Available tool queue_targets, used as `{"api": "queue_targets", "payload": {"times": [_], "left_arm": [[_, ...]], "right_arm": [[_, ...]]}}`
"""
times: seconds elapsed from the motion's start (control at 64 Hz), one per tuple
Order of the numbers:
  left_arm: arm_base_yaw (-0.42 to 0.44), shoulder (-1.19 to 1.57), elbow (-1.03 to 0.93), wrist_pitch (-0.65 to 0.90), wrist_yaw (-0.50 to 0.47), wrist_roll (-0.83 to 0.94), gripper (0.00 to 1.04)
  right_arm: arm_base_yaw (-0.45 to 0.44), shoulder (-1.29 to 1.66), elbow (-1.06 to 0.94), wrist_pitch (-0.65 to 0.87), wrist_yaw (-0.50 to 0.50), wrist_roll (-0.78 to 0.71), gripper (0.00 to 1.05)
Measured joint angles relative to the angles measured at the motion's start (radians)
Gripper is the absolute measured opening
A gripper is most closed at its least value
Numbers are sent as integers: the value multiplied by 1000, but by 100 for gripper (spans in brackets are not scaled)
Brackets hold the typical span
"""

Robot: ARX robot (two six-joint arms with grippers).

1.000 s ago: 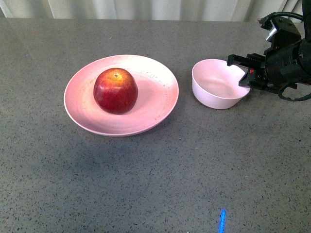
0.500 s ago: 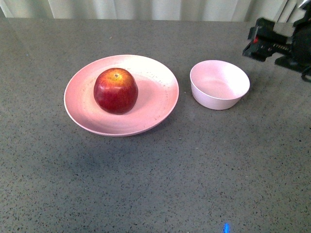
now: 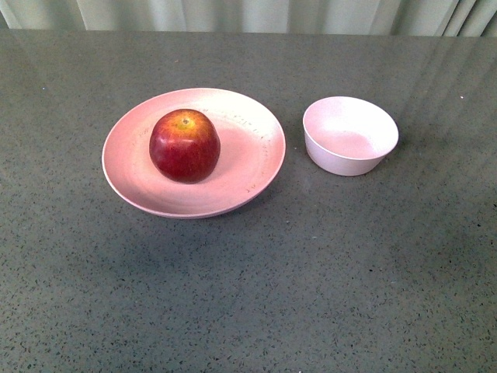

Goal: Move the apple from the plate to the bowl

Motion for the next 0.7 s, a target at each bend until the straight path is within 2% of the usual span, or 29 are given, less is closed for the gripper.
{"api": "queue_targets", "payload": {"times": [0.156, 0.203, 0.297, 0.703], "left_arm": [[0, 0, 0, 0, 0, 0, 96], [0, 0, 0, 0, 0, 0, 96], [0, 0, 0, 0, 0, 0, 96], [0, 0, 0, 0, 0, 0, 96]], "right_arm": [[-21, -143, -150, -15, -27, -13, 1], [-43, -175, -172, -23, -66, -19, 2], [-72, -253, -223, -50, -69, -19, 2], [-74, -561, -356, -228, -74, -19, 2]]}}
